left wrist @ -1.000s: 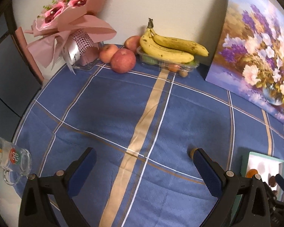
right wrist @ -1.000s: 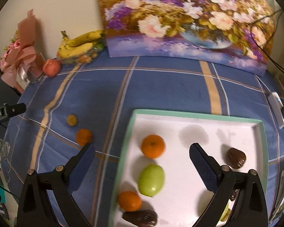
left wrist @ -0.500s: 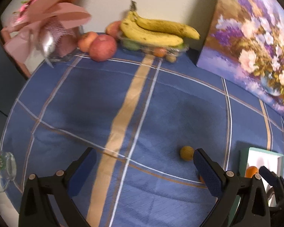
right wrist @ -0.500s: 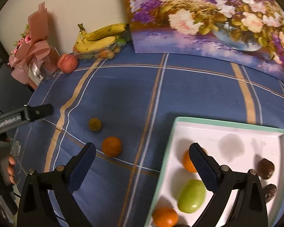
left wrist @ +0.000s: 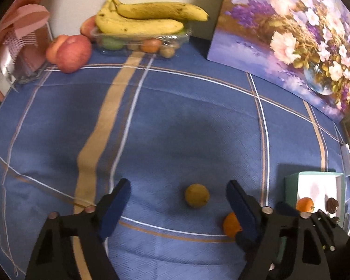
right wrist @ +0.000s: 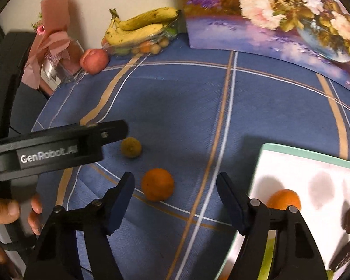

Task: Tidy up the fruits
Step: 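Grasp the orange with the right tool while the left tool grasps the brown kiwi, then carry the orange into the tray with the right tool while the left tool carries the kiwi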

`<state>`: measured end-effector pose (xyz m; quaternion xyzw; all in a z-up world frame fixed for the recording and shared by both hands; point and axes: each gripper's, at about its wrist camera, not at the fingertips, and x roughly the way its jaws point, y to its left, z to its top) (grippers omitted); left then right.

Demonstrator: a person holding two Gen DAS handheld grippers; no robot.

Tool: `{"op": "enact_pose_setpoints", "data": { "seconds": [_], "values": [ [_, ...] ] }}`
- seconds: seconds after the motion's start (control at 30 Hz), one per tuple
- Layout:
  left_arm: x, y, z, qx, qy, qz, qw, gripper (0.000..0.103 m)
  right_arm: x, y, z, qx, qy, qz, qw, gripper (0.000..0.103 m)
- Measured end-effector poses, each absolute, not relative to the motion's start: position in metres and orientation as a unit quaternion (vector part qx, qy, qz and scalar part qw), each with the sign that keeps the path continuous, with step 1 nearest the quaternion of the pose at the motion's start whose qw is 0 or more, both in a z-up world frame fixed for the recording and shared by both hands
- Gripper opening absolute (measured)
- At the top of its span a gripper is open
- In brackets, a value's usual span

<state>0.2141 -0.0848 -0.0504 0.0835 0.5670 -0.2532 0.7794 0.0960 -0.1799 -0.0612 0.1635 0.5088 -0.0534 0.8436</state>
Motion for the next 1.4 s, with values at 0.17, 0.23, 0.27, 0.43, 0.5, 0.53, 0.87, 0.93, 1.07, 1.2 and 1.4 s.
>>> {"op": "enact_pose_setpoints", "data": {
  "seconds": [0.17, 0.23, 0.27, 0.43, 0.5, 0.53, 0.87, 0.93, 1.07, 1.2, 1.4],
  "values": [
    [0.212, -0.090, -0.061, 0.062, 0.582, -0.269, 0.765, 0.054, 0.101, -0.171, -0.071, 0.156, 0.520, -0.043, 0.839, 0.063],
    [0.212, -0.090, -0.065, 0.059, 0.588, -0.268, 0.760, 0.046, 0.103, -0.169, -0.073, 0.153, 0.522, -0.039, 0.838, 0.063],
    [0.212, -0.089, -0.068, 0.054, 0.593, -0.270, 0.757, 0.040, 0.103, -0.168, -0.074, 0.152, 0.523, -0.038, 0.838, 0.062],
    [0.212, -0.084, -0.074, 0.034, 0.600, -0.280, 0.748, 0.027, 0.105, -0.164, -0.079, 0.151, 0.526, -0.032, 0.836, 0.049],
    [0.212, -0.082, -0.074, 0.029, 0.601, -0.281, 0.748, 0.027, 0.106, -0.163, -0.080, 0.151, 0.527, -0.030, 0.836, 0.049],
    [0.213, -0.081, -0.073, 0.025, 0.600, -0.281, 0.748, 0.027, 0.106, -0.164, -0.081, 0.152, 0.527, -0.028, 0.836, 0.047],
    [0.214, -0.070, -0.048, 0.021, 0.574, -0.264, 0.775, 0.027, 0.101, -0.166, -0.075, 0.174, 0.514, -0.016, 0.840, 0.036],
    [0.214, -0.069, -0.041, 0.020, 0.568, -0.262, 0.780, 0.027, 0.098, -0.168, -0.068, 0.176, 0.506, -0.017, 0.844, 0.036],
    [0.211, -0.068, -0.020, 0.027, 0.545, -0.255, 0.798, 0.027, 0.092, -0.176, -0.050, 0.170, 0.497, -0.034, 0.850, 0.036],
    [0.205, -0.070, 0.002, 0.029, 0.521, -0.249, 0.816, 0.027, 0.082, -0.189, -0.030, 0.171, 0.484, -0.053, 0.857, 0.036],
    [0.191, -0.083, 0.030, 0.032, 0.490, -0.256, 0.833, 0.027, 0.065, -0.214, -0.003, 0.171, 0.466, -0.084, 0.864, 0.035]
  ]
}}
